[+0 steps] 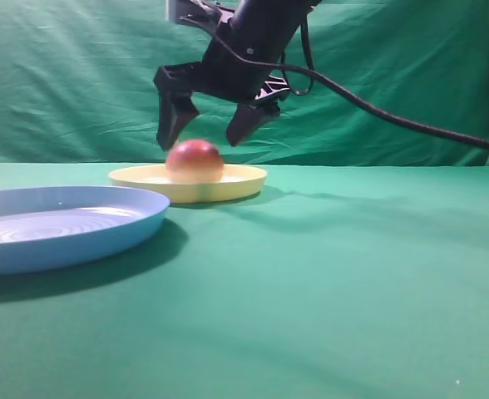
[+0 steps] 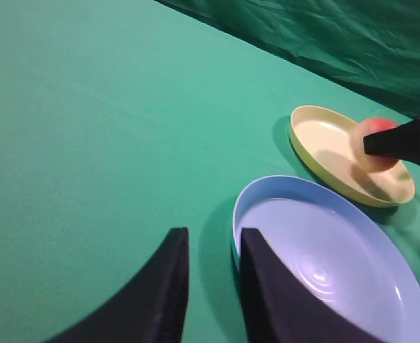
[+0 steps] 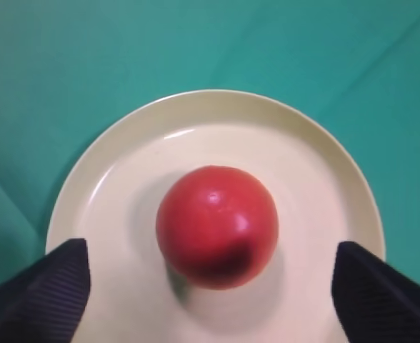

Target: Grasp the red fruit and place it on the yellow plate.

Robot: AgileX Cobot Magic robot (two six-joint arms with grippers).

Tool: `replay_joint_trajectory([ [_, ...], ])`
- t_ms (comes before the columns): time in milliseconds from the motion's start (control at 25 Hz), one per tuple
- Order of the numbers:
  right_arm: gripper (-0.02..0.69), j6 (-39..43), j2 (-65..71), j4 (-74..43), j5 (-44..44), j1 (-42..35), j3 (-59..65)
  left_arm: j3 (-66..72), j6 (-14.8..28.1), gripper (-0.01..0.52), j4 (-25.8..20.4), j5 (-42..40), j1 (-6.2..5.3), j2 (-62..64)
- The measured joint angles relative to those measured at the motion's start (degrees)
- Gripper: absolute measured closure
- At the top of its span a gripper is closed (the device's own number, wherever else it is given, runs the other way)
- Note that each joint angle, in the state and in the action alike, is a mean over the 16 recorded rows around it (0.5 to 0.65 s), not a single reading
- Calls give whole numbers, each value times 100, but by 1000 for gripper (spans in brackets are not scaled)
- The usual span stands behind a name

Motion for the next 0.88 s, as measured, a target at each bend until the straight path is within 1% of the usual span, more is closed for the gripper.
replay_joint_trajectory([
  [120, 211, 3, -264, -66, 561, -46, -169, 0, 0, 357, 0, 0, 0, 0],
  [400, 486, 21, -1055, -39, 1907, -130, -377, 0, 0, 357, 0, 0, 0, 0],
  [520, 579, 26, -1360, 148, 2395, -140, -394, 0, 0, 357, 0, 0, 0, 0],
  [600, 623, 27, -1527, 314, 2658, -141, -396, 0, 0, 357, 0, 0, 0, 0],
  [680, 651, 25, -1667, 489, 2874, -141, -397, 0, 0, 357, 0, 0, 0, 0],
  [880, 665, 17, -1995, 887, 3198, -141, -300, 0, 0, 357, 0, 0, 0, 0],
])
